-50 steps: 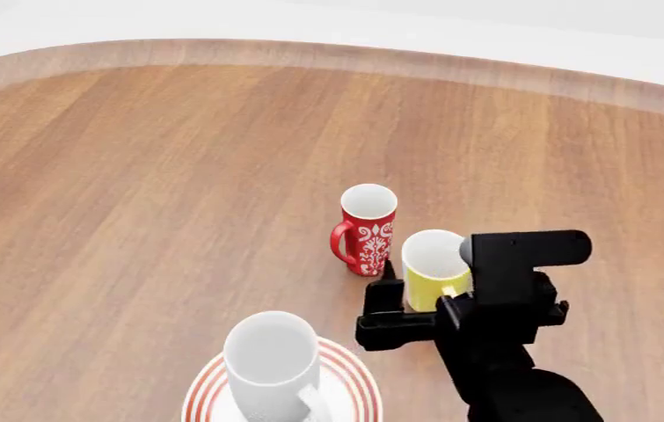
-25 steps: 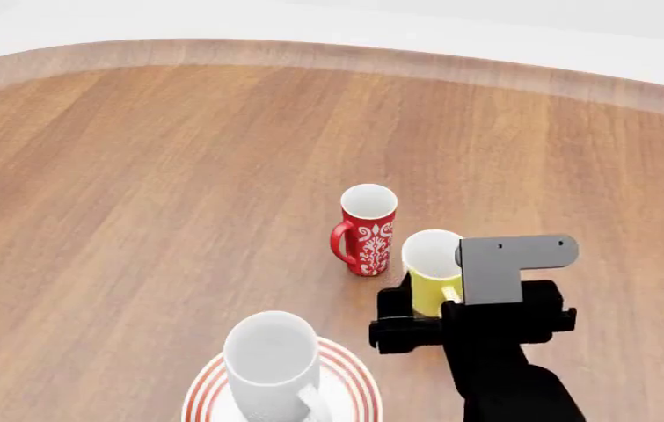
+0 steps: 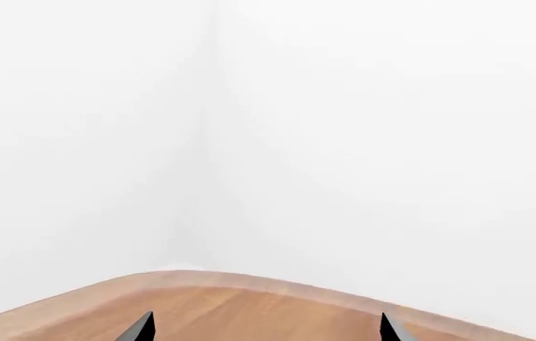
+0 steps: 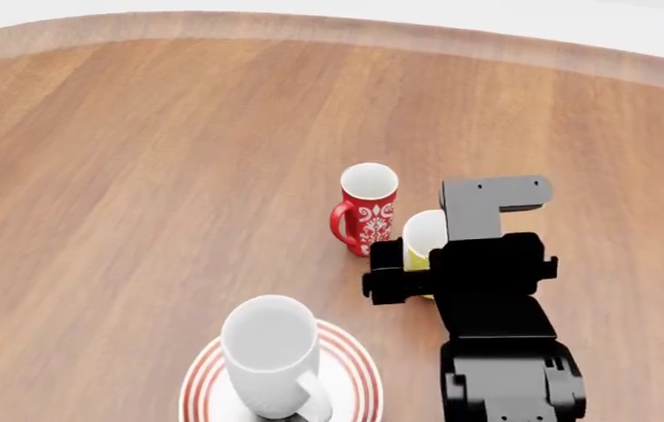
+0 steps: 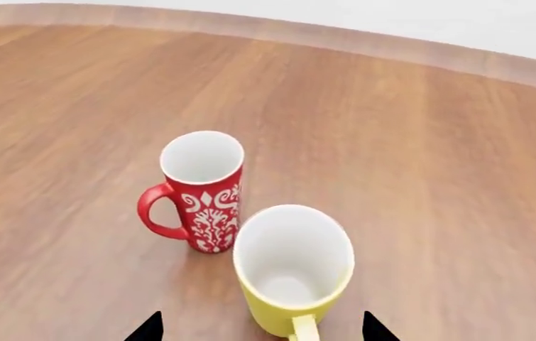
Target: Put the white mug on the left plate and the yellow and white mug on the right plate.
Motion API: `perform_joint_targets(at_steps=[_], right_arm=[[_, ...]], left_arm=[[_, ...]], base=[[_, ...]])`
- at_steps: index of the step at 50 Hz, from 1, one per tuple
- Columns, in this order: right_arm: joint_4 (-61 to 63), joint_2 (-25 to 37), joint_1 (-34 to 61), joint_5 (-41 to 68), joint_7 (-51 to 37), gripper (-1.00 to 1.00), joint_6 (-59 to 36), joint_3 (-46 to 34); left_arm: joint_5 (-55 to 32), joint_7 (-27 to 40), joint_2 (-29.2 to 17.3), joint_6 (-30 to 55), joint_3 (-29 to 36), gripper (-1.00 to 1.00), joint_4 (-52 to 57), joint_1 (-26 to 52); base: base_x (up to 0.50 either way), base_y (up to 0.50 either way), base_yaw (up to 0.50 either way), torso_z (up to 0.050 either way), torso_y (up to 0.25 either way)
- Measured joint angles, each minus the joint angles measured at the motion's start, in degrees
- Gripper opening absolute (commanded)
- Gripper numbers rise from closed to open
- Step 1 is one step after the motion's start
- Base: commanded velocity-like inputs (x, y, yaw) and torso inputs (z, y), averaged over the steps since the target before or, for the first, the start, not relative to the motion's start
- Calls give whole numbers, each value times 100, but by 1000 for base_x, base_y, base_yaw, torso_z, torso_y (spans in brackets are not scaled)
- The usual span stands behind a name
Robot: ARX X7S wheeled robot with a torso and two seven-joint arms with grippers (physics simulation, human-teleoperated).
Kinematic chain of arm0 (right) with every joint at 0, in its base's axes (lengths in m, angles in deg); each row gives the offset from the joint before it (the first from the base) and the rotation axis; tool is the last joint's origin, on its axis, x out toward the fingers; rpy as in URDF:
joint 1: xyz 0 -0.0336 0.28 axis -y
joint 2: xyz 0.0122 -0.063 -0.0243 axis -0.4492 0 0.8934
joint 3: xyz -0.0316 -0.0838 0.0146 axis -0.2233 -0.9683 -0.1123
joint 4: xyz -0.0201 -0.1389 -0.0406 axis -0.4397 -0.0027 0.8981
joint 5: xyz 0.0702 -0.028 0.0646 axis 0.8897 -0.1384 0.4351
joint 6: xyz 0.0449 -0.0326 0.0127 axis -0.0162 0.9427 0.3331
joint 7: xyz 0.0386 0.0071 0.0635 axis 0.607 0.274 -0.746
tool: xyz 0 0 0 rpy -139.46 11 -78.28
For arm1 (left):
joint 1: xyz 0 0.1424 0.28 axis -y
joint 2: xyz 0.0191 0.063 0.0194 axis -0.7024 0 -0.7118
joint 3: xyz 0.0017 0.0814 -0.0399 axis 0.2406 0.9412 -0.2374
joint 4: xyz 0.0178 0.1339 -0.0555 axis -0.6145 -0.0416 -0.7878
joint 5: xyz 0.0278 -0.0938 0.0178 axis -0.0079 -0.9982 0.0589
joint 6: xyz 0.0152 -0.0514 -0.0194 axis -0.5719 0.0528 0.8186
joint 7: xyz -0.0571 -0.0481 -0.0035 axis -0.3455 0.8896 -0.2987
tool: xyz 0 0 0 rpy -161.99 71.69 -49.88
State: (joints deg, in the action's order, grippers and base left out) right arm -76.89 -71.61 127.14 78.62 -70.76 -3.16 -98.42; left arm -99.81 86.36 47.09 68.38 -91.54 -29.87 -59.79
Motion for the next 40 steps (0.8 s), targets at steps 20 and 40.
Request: perform_joint_targets(at_steps=[20, 40], right_arm=[[-408, -36, 458, -503, 20, 100, -148, 485], [-444, 31, 926, -614, -97, 100, -386, 601]], left_arm=[[6, -213, -89, -94, 187, 100, -31, -57], [74, -243, -105, -188, 230, 100, -60, -99]], base=[[0, 0, 0, 1, -81], [0, 0, 0, 0, -81]])
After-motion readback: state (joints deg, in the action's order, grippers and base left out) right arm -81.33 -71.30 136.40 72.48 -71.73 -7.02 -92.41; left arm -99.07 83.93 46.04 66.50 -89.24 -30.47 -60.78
